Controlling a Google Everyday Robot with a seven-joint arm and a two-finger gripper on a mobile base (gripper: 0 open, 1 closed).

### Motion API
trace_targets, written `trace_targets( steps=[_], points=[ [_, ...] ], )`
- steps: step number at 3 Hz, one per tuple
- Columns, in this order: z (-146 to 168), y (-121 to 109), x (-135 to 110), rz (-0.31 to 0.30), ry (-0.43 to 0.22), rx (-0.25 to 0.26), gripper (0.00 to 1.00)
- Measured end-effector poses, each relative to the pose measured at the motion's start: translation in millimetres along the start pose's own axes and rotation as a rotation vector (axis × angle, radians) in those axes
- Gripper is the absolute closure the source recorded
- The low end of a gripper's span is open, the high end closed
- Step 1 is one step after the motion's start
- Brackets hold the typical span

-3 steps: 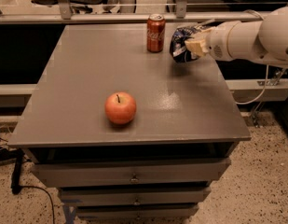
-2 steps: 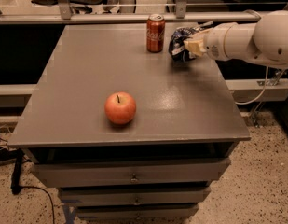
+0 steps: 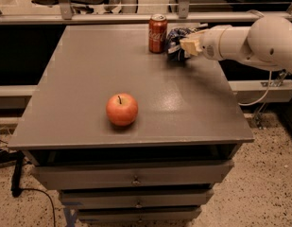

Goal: Move blue chip bag near coke can

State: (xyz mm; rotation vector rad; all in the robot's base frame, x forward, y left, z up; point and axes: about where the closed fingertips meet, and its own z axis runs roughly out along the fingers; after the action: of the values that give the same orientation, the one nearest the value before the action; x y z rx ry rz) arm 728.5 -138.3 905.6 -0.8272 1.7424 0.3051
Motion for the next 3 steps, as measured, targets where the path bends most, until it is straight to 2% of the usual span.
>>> trace_targets(
  steps=[2,3],
  points=[
    [28.9,12.1,-3.7,0.026,-0.033,-0.061,0.13],
    [35.1,17.3,-3.4,0.034,-0.037,-0.081,0.0]
  ],
)
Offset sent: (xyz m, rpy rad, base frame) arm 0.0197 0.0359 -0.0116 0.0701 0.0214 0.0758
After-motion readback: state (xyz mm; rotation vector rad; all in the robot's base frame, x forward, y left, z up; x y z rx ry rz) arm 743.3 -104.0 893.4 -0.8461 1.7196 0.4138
